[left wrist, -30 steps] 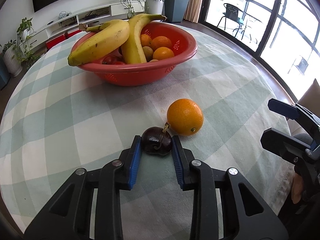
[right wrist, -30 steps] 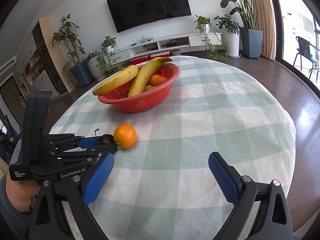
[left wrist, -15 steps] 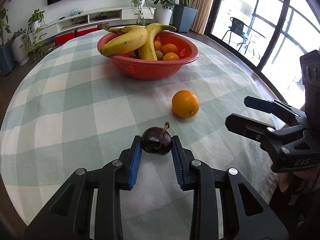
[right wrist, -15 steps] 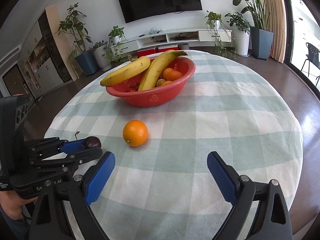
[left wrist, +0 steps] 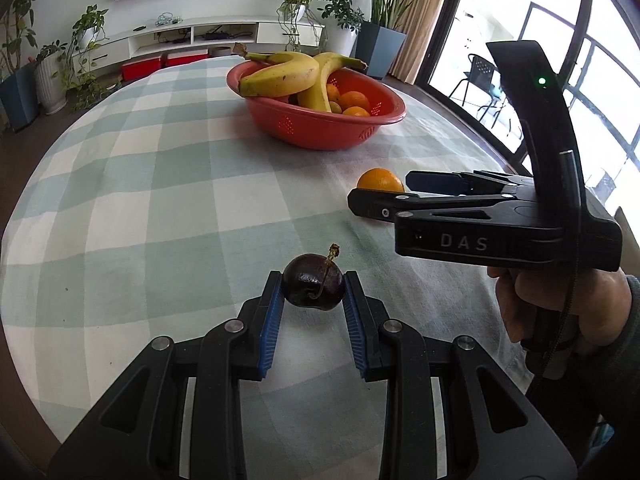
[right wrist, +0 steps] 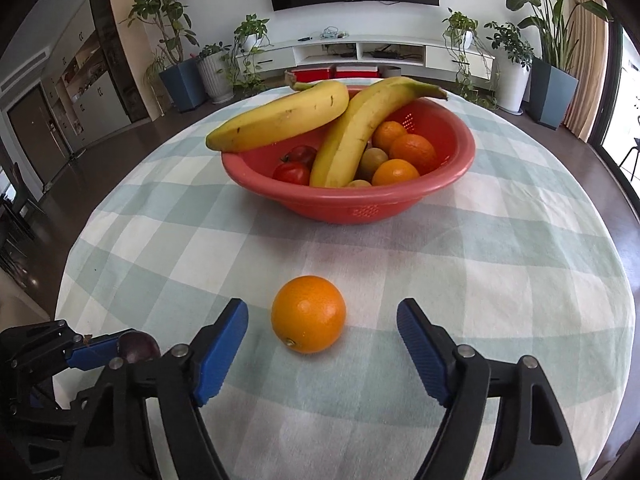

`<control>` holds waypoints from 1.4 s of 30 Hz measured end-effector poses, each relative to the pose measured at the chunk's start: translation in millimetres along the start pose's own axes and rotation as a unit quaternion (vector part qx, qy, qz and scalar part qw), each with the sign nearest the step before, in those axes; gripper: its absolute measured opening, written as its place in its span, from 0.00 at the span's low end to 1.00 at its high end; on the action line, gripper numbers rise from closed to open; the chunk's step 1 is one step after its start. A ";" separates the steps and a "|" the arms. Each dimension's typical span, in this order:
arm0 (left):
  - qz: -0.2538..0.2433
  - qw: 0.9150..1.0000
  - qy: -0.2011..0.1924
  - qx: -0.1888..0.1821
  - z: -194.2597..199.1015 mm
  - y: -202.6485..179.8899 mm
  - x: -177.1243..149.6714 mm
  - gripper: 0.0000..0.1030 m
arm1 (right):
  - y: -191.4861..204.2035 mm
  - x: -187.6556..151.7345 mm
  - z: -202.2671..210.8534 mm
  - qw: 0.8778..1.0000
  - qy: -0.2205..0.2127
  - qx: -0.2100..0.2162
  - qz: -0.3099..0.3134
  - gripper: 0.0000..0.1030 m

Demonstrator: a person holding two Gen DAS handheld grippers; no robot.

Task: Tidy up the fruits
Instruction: 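Lift the plum with the left tool while the right tool grasps the orange, then carry the plum and orange over the red bowl with both tools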

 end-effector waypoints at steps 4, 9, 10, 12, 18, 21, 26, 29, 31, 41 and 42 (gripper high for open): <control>0.005 1.000 0.002 -0.001 -2.1 2.1 -1.6 0.27 | -0.9 -3.1 -7.1 1.000 0.010 -0.004 0.005 0.65; 0.008 1.000 0.005 -0.001 -5.1 3.3 -2.4 0.27 | -3.9 -1.9 -5.7 1.000 0.005 -0.006 0.006 0.51; 0.008 1.000 0.004 -0.001 -4.7 3.2 -2.2 0.27 | -3.7 -1.6 -5.5 1.000 0.005 -0.004 0.006 0.43; 0.009 1.000 0.003 0.000 -3.6 3.5 -1.0 0.27 | -2.6 -1.5 -5.4 1.000 0.006 -0.002 0.008 0.39; 0.009 1.000 -0.001 0.003 -1.0 2.2 6.1 0.27 | -2.2 -1.4 2.3 1.000 -0.001 0.018 -0.011 0.39; 0.006 1.000 -0.007 0.003 1.1 0.5 15.3 0.27 | -5.0 1.2 16.4 0.999 -0.016 0.024 -0.022 0.39; -0.006 1.000 -0.029 0.003 9.6 -8.2 42.1 0.27 | -15.8 9.9 43.8 0.998 -0.044 0.026 -0.035 0.39; -0.016 0.999 -0.043 0.003 11.0 -15.8 63.6 0.27 | -28.2 21.1 60.3 0.997 -0.062 0.019 -0.039 0.39; -0.024 0.998 -0.053 0.004 10.9 -22.6 80.3 0.27 | -38.9 31.6 70.6 0.996 -0.075 0.014 -0.044 0.39; -0.056 0.997 -0.057 0.005 -23.3 -51.3 146.1 0.27 | -66.3 90.4 76.6 0.995 -0.098 0.001 -0.017 0.39; -0.060 0.997 -0.051 0.008 -30.0 -53.2 149.8 0.27 | -67.1 95.5 72.3 0.995 -0.094 0.001 -0.015 0.39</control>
Point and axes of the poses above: each gripper's, at about its wrist camera, not at the fingertips, and z roughly against the way its jaws point, y to its left, x to its top, the point moved 8 cm from there along -z, roughly the way its jaws point, and after that the axes turned 13 degrees about x, right-handed, at the moved point
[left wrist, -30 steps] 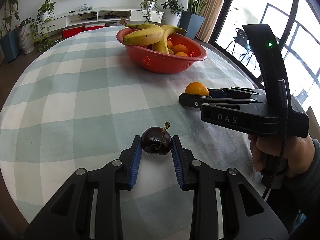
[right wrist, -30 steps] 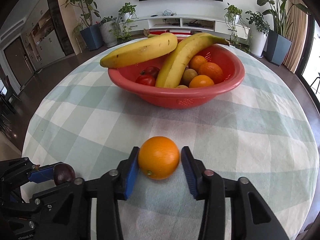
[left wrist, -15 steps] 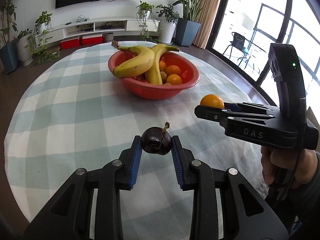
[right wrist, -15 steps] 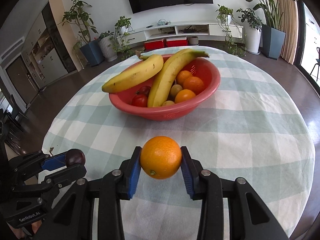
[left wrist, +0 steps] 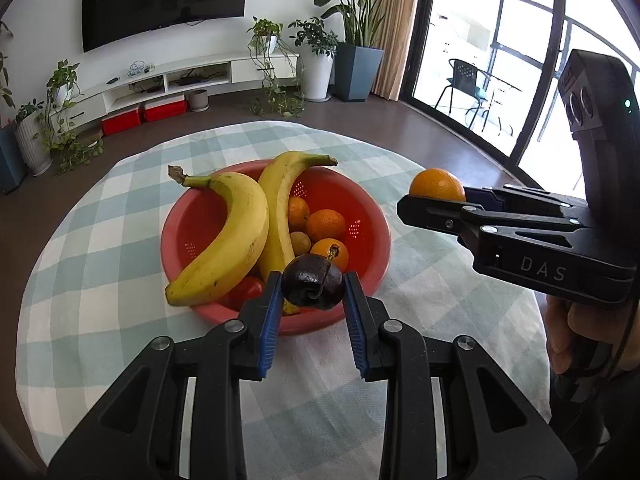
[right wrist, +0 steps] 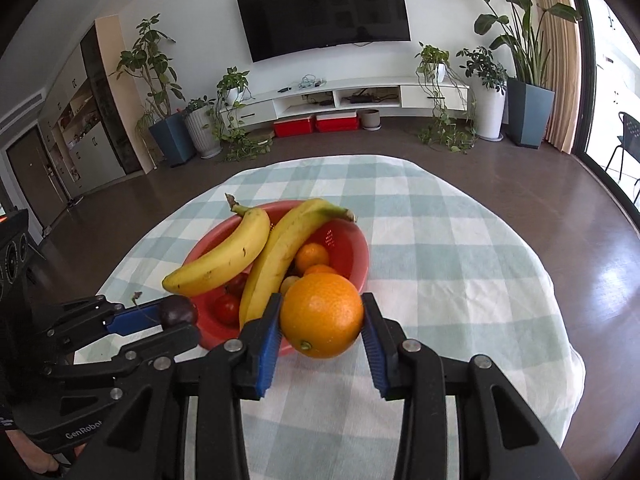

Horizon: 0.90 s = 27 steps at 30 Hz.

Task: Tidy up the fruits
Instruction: 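Carry the plum and orange over the red bowl with both tools, then open both tools to drop the plum and orange into the bowl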

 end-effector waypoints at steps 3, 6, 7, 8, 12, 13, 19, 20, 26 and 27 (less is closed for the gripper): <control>-0.008 1.000 0.013 0.005 -17.9 -3.8 5.3 0.27 | -2.5 9.4 -17.4 1.000 0.011 0.008 0.004 0.39; -0.011 1.000 0.019 0.006 -29.7 -7.6 7.2 0.27 | -4.3 15.0 -34.5 1.000 0.023 0.011 0.013 0.39; -0.013 1.000 0.021 0.007 -33.4 -8.6 7.0 0.27 | -4.7 16.2 -40.5 0.999 0.027 0.012 0.015 0.39; -0.015 1.000 0.024 0.008 -36.7 -9.9 6.3 0.27 | -3.1 15.4 -45.7 0.999 0.032 0.013 0.016 0.39; -0.019 0.999 0.034 0.011 -49.3 -11.1 2.0 0.27 | -4.4 14.7 -63.4 0.999 0.048 0.015 0.020 0.39; -0.019 0.999 0.036 0.011 -51.8 -11.2 1.1 0.27 | -4.2 13.2 -66.3 0.998 0.051 0.015 0.020 0.39; -0.019 0.999 0.037 0.019 -61.3 -7.2 -0.6 0.27 | -7.1 5.1 -77.6 0.998 0.064 0.014 0.015 0.39; -0.017 0.999 0.038 0.021 -62.0 -6.1 -0.8 0.28 | -7.4 4.2 -78.8 0.998 0.065 0.013 0.015 0.39; -0.010 0.999 0.040 0.027 -65.3 1.7 -0.5 0.34 | -8.0 2.5 -82.2 0.998 0.067 0.015 0.010 0.40; -0.007 0.999 0.040 0.024 -65.4 2.0 0.1 0.36 | -7.3 2.9 -82.1 0.998 0.067 0.015 0.010 0.40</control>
Point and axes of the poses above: each gripper's, at about its wrist camera, not at the fingertips, and z roughly against the way its jaws point, y to its left, x to its top, the point moved 8 cm from there along -z, roughly the way its jaws point, and after that the axes turned 13 degrees about x, right-handed, at the moved point
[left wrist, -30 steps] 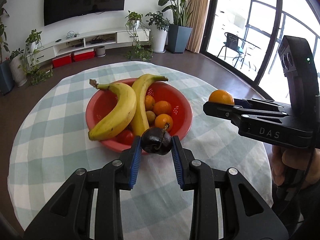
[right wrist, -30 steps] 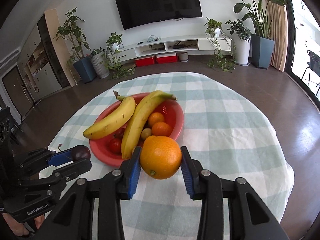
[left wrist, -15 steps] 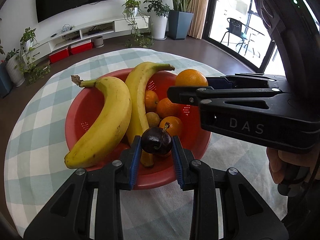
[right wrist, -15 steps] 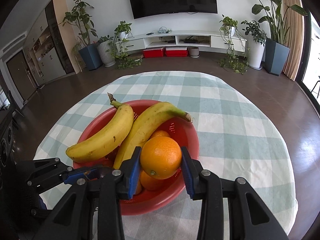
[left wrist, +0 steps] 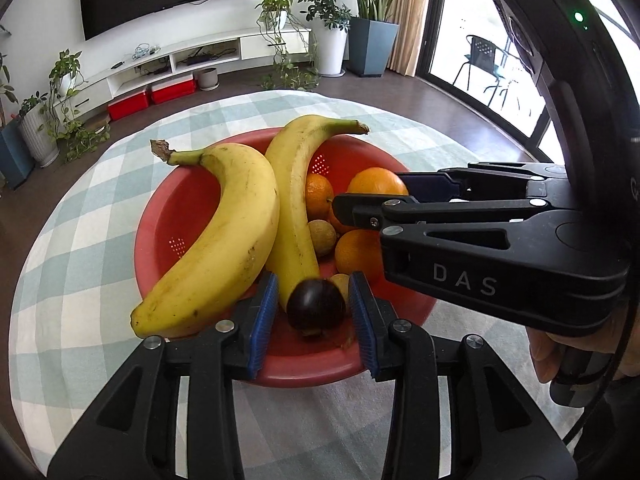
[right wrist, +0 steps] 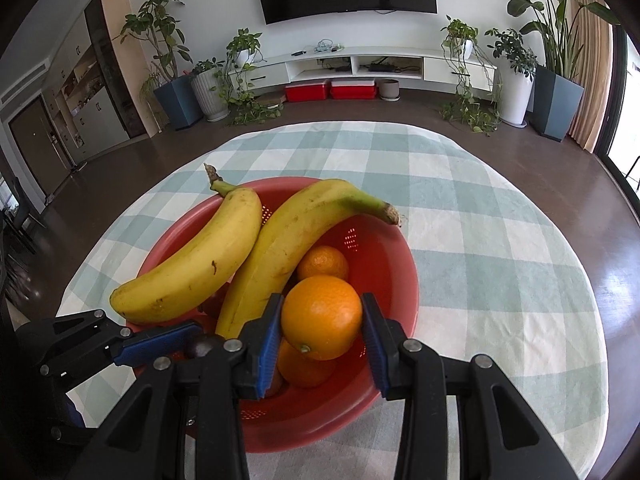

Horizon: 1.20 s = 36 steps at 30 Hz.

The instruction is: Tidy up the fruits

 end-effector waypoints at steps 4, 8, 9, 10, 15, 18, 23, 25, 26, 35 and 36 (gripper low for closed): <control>0.002 1.000 -0.001 0.003 1.4 -0.2 0.7 0.38 | 0.4 -0.7 1.8 1.000 -0.002 -0.002 -0.001 0.40; 0.004 1.000 -0.008 0.004 7.9 -1.8 0.8 0.44 | 1.2 -1.1 9.4 1.000 -0.010 -0.006 -0.004 0.41; 0.004 1.000 -0.012 0.004 11.5 -2.8 0.7 0.49 | 2.1 -1.1 13.0 1.000 -0.013 -0.007 -0.005 0.41; 0.004 1.000 -0.017 0.003 15.7 -4.0 0.5 0.51 | 3.3 -0.8 17.1 1.000 -0.018 -0.006 -0.006 0.43; 0.001 0.999 -0.045 -0.001 49.7 -12.9 -9.9 0.73 | 13.3 1.5 61.2 0.997 -0.078 -0.013 -0.003 0.75; 0.015 0.997 -0.072 0.017 76.1 -8.1 -19.1 1.00 | 19.0 -0.3 95.0 0.992 -0.126 -0.026 -0.002 0.89; 0.053 0.988 -0.127 0.070 131.0 12.7 -34.3 1.00 | 39.2 -7.8 153.9 0.977 -0.208 -0.044 0.008 1.00; 0.067 0.979 -0.146 0.122 157.3 24.1 -39.3 1.00 | 50.2 -10.6 179.9 0.968 -0.246 -0.049 0.013 1.00; 0.074 0.973 -0.157 0.151 174.2 30.5 -42.4 1.00 | 56.8 -12.2 194.2 0.962 -0.267 -0.052 0.014 1.00; 0.118 0.929 -0.241 0.255 289.4 48.6 -69.4 1.00 | 106.8 -37.6 330.3 0.881 -0.461 -0.104 0.027 1.00; 0.122 0.929 -0.242 0.251 292.9 47.8 -73.5 1.00 | 111.9 -42.2 339.9 0.876 -0.471 -0.103 0.029 1.00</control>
Point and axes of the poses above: each gripper's, at about its wrist camera, not at the fingertips, and z roughly against the way its jaws point, y to its left, x to its top, the point moved 8 cm from there along -z, roughly the way its jaws point, and after that the axes turned 13 degrees about x, right-handed, at the moved point
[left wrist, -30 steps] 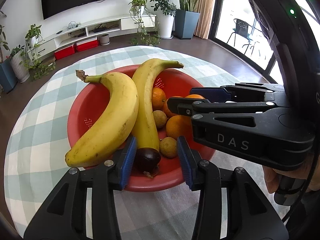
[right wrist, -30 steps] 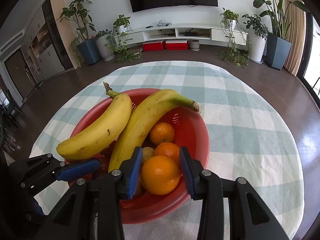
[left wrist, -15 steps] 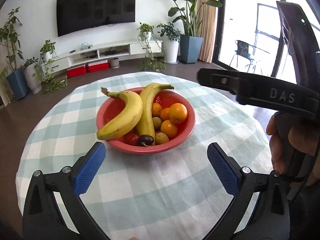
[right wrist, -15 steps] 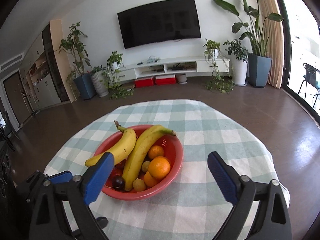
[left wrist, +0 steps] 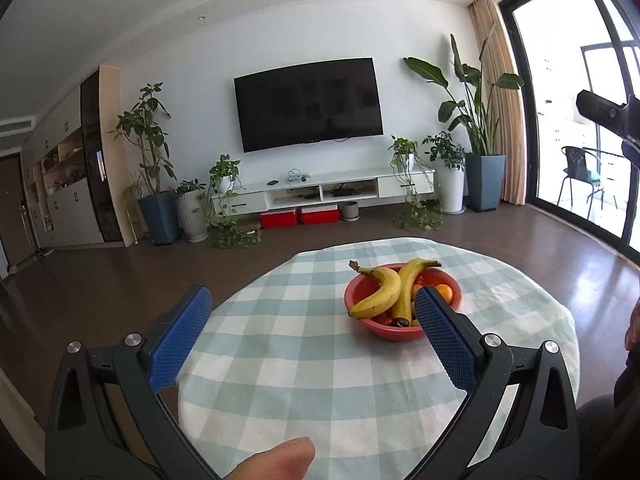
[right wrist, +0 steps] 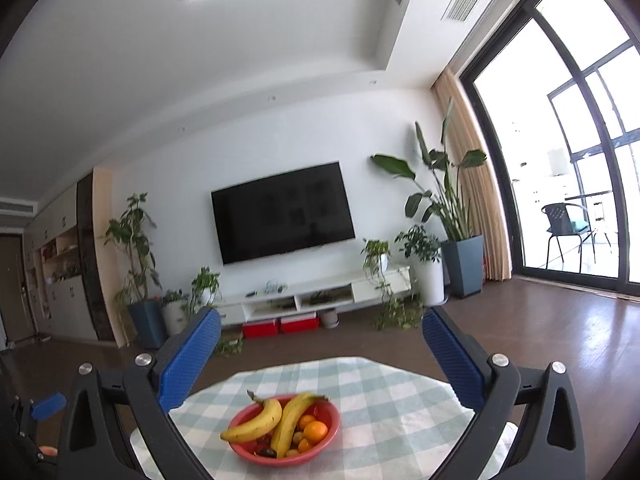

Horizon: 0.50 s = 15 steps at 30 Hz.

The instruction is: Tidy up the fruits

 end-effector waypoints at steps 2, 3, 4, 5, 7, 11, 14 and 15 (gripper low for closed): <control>0.000 1.000 0.016 -0.002 3.4 1.2 -8.0 1.00 | 5.6 1.8 12.1 1.000 0.001 0.000 0.007 1.00; -0.003 1.000 0.030 -0.003 2.4 0.2 -14.5 1.00 | 9.0 -2.4 14.1 1.000 0.014 0.001 0.016 1.00; -0.006 0.999 0.044 -0.005 3.7 -2.5 -21.9 1.00 | 13.0 -11.3 12.7 0.999 0.040 0.005 0.029 1.00; -0.009 0.998 0.061 -0.009 1.8 -5.0 -30.5 1.00 | 16.8 -24.3 9.8 0.996 0.072 0.009 0.042 1.00; -0.012 0.995 0.093 -0.018 0.6 -11.0 -49.2 1.00 | 21.3 -56.2 2.1 0.989 0.139 0.011 0.056 1.00; -0.014 0.990 0.136 -0.032 -2.7 -20.6 -80.7 1.00 | 16.4 -110.4 -2.1 0.974 0.227 0.008 0.025 1.00; -0.011 0.987 0.158 -0.041 -8.8 -26.1 -96.5 1.00 | 12.4 -133.2 -1.7 0.965 0.262 0.003 0.027 1.00; -0.009 0.986 0.163 -0.043 -10.7 -27.8 -100.6 1.00 | 10.7 -137.7 -0.9 0.963 0.268 -0.001 0.029 1.00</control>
Point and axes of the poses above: each gripper's, at about its wrist camera, not at the fingertips, and z roughly against the way its jaws point, y to its left, x to its top, the point moved 8 cm from there along -z, roughly the way its jaws point, and after that the axes turned 13 degrees about x, right-handed, at the moved point
